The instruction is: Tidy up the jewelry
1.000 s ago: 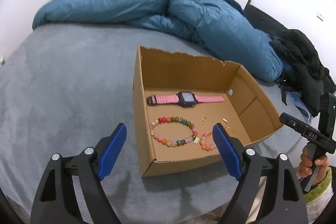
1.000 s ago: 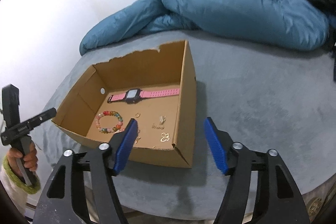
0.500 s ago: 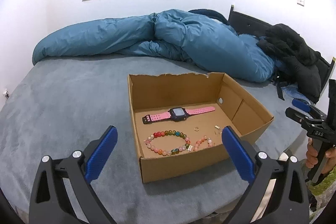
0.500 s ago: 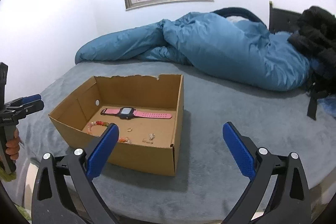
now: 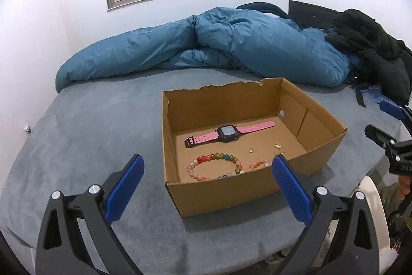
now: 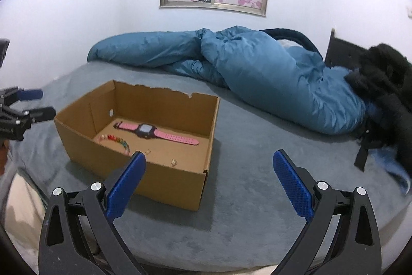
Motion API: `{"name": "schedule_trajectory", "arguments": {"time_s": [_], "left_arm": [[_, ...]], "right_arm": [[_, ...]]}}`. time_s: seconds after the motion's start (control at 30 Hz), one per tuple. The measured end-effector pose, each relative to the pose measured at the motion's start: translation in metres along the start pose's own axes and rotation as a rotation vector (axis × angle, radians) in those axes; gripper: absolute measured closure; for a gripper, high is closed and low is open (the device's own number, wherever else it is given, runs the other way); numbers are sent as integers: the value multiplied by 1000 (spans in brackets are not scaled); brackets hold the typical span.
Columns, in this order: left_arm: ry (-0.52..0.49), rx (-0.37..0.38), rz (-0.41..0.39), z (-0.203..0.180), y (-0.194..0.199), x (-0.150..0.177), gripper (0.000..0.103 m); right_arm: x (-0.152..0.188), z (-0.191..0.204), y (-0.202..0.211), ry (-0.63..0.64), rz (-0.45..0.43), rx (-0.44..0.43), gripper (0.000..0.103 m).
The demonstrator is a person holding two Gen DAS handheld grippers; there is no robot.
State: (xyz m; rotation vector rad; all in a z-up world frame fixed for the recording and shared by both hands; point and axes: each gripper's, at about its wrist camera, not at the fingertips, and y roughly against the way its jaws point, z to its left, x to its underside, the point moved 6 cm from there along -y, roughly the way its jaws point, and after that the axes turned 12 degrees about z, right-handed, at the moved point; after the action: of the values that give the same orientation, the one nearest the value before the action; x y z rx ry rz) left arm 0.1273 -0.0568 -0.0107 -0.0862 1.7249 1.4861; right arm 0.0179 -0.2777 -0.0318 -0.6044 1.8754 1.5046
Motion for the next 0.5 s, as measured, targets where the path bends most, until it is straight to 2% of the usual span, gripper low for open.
{"name": "schedule_trajectory", "arguments": {"time_s": [0.17,0.33,0.5], "left_arm": [[18,-47,7,-3,2,2,6],[105,-14,7,-5,12,3,6],[95,-37,26,-19,18,4,6]], "right_arm": [[4,5,6,-55,21,-10,8],[6,9,11,-159,68,-142,8],[5,10,15,-235,113,-138,8]]}}
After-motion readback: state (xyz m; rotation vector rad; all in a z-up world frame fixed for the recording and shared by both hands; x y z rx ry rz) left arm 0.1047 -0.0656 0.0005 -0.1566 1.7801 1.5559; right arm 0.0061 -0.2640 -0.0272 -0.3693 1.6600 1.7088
